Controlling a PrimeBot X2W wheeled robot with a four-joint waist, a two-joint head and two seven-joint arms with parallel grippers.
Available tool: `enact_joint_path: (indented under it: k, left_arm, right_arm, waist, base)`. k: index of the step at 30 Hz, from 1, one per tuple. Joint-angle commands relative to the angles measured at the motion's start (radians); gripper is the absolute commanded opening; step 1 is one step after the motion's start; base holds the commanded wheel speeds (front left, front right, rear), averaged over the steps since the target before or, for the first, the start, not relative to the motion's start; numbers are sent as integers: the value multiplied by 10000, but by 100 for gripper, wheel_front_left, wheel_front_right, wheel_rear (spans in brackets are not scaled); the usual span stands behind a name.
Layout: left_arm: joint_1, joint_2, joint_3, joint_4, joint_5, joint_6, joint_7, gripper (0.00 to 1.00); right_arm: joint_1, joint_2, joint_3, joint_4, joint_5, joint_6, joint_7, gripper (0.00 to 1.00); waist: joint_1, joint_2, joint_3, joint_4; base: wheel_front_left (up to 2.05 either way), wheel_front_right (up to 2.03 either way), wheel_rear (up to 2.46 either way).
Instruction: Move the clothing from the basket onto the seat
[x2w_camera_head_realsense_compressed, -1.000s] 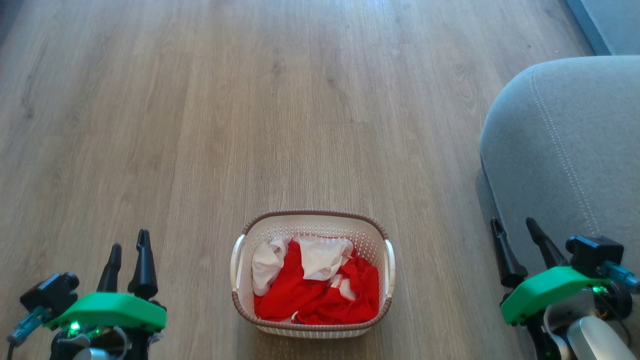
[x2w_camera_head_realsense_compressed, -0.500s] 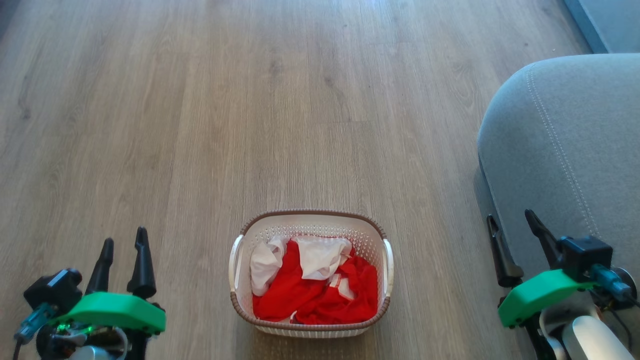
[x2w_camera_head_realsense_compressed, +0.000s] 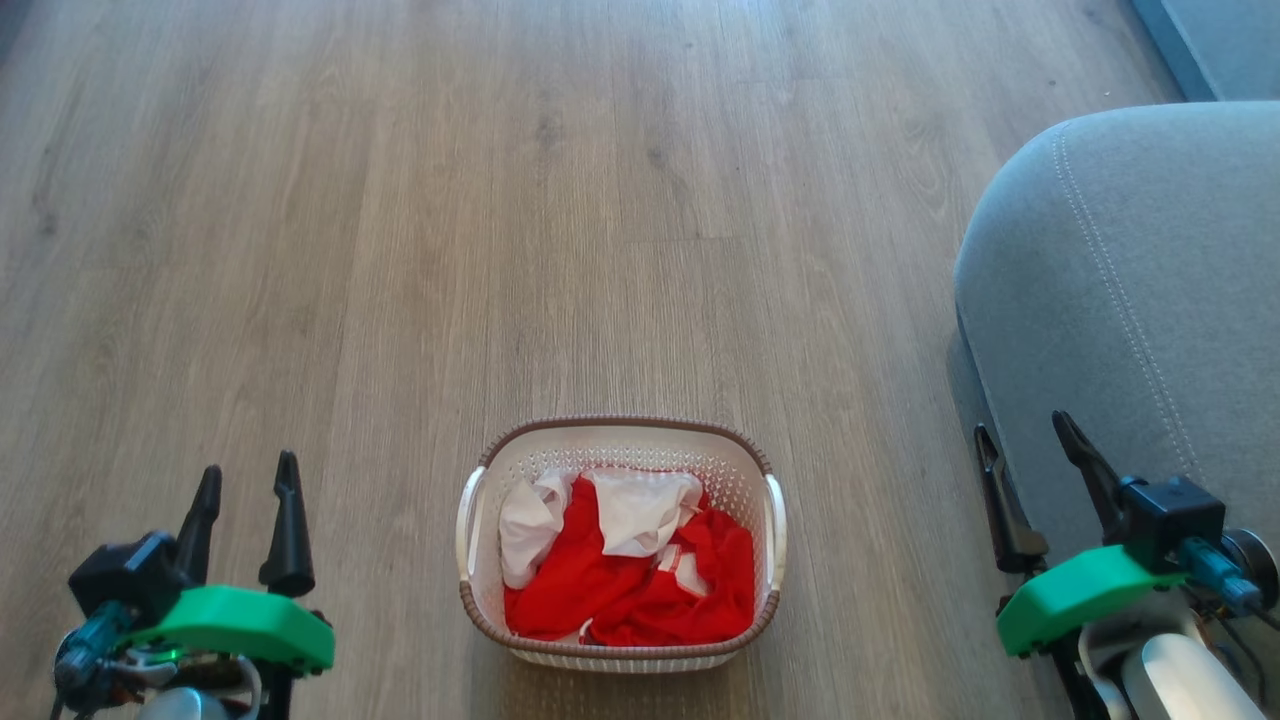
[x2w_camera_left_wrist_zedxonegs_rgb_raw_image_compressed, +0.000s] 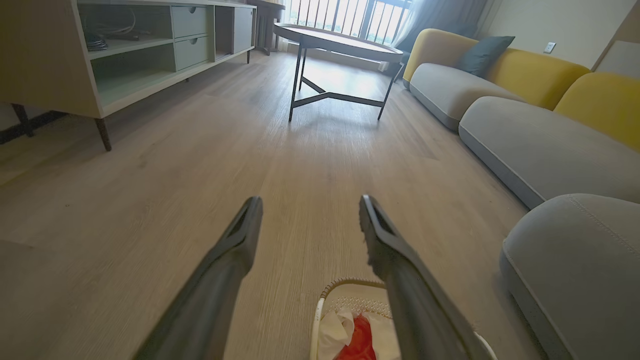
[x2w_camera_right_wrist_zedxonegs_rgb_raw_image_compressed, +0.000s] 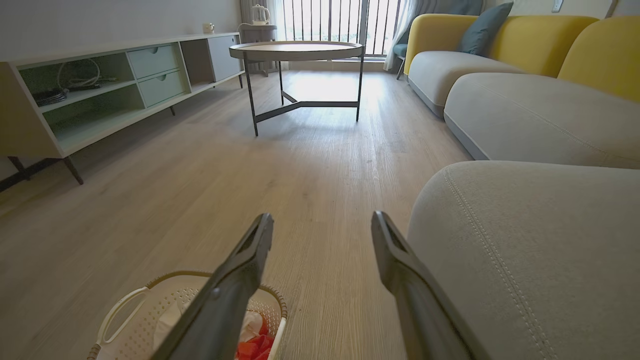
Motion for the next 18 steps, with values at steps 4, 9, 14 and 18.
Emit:
enact_joint_path:
  k: [4, 9, 14, 18]
  left_arm:
    - [-470, 264, 349, -372, 653, -63, -267, 100]
    - [-479, 271, 348, -323, 649, -63, -272, 100]
    - [-506, 292, 327, -276, 613, -63, -272, 100]
    - [-526, 311, 300, -235, 578, -63, -272, 100]
  right_arm:
    - [-117, -309, 211, -298, -488, 71, -280, 100]
    - [-89, -258, 120, -228, -415, 71, -285, 100]
    - [-80, -226, 71, -179, -362, 71, -285, 100]
    - [-93, -220, 53, -148, -339, 71, -285, 100]
  waist:
    - [0, 0, -1, -33]
    - [0, 0, 5, -80]
    - [0, 0, 2, -113]
    - [0, 0, -7, -132]
  base:
    - [0, 0, 0]
    - [0, 0, 0]
    - [0, 0, 0]
    - [0, 0, 0]
